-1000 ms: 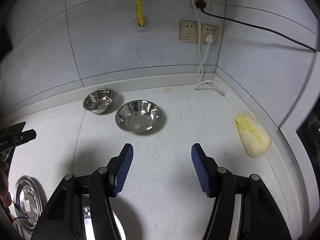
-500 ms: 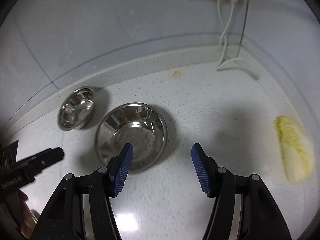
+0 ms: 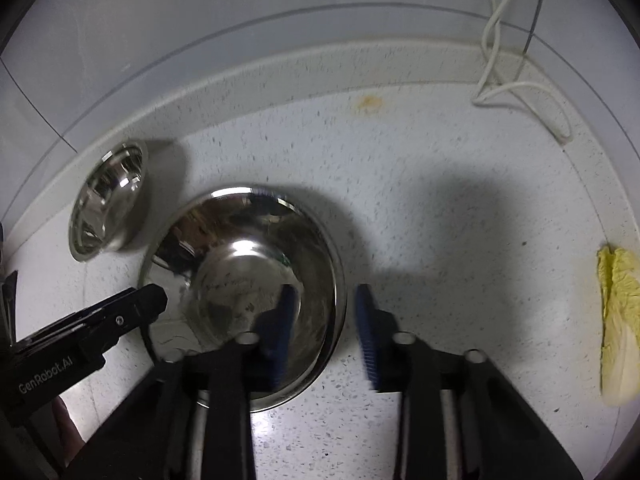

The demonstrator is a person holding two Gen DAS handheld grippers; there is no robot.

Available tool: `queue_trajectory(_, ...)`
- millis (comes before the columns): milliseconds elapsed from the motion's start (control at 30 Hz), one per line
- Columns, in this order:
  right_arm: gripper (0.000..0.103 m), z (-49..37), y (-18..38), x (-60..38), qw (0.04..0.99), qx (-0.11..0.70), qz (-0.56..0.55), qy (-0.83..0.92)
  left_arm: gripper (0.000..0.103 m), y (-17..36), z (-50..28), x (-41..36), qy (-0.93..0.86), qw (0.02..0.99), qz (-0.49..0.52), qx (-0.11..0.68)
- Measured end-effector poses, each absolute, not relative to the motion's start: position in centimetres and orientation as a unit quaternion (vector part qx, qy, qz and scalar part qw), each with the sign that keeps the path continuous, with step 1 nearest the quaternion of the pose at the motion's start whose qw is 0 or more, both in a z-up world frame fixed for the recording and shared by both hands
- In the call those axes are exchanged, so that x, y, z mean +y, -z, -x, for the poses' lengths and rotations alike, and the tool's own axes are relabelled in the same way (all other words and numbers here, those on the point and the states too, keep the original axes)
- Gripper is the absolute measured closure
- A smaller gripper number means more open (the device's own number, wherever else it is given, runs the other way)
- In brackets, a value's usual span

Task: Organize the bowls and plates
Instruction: 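Close both grippers on the medium bowl's rim and lift it, then carry the medium bowl over the large bowl and lower it inside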

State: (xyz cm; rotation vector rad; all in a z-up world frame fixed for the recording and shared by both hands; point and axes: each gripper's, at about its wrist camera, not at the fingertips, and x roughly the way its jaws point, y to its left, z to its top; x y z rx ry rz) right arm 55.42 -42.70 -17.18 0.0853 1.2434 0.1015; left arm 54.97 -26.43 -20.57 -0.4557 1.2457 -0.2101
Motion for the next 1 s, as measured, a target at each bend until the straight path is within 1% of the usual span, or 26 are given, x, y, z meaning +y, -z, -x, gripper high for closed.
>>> queue_trajectory(133,0.089,-55.4,17.4,-42.8,0.811,0.58,-0.047,-0.05,0.096,20.7,-55.4,-26.3,0.122,0.776,0.228,0.576)
queue_trajectory(333,0.092,-54.6,14.9,-42.8,0.826,0.557,-0.059,-0.061,0.096,18.3,-54.7,-25.4,0.127,0.789,0.23,0.556)
queue_trajectory(433,0.092,-54.1,12.9,-42.6,0.835,0.542,-0.065,-0.068,0.096,15.6,-53.8,-24.5,0.13,0.802,0.233,0.534)
queue_trajectory(600,0.092,-52.6,7.6,-41.8,0.858,0.501,-0.075,-0.085,0.096,10.2,-51.3,-22.4,0.135,0.822,0.246,0.496)
queue_trajectory(800,0.093,-48.5,1.1,-40.0,0.88,0.451,-0.095,-0.119,0.096,2.4,-45.4,-20.4,0.144,0.848,0.249,0.445)
queue_trajectory(900,0.092,-44.9,-1.9,-39.2,0.887,0.429,-0.102,-0.136,0.096,-1.1,-40.3,-19.2,0.154,0.857,0.247,0.425)
queue_trajectory(1000,0.093,-40.3,-3.9,-38.7,0.89,0.417,-0.107,-0.15,0.096,-2.7,-35.5,-18.7,0.167,0.858,0.249,0.417)
